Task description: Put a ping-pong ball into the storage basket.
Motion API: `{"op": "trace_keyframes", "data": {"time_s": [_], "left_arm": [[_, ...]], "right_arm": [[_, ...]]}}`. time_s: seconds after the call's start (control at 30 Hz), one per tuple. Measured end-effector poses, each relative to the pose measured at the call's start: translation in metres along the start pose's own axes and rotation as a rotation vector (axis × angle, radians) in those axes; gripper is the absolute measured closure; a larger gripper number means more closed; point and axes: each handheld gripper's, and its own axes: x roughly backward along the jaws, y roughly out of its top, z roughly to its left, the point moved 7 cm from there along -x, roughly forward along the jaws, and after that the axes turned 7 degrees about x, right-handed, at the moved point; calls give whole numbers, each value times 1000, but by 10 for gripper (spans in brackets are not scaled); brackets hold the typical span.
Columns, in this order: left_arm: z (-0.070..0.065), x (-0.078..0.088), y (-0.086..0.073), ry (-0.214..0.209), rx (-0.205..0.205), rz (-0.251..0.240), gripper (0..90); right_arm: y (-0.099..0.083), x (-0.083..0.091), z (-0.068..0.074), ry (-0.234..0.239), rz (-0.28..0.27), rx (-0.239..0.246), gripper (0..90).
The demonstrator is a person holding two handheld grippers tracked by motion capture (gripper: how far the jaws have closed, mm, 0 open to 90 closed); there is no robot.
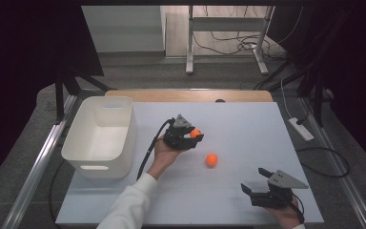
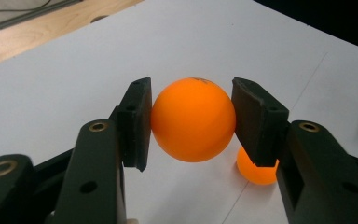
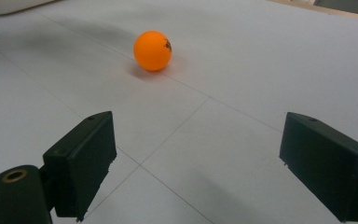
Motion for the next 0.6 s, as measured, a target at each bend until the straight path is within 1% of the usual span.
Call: {"op": "trace_keyframes", "data": {"time_s": [0.27,0.5,0.6], "left_arm": [[-5,11,-1,-2,-24,-24,504],[-7,19,-1,-9,-23,-48,504],[-8,23,-1,-16,-17,-60,504]], "right_arm": [[0,0,0,0,-1,3,103],[0,0,0,-1,3,5,104],[0,0,0,-1,2,5,104]]}}
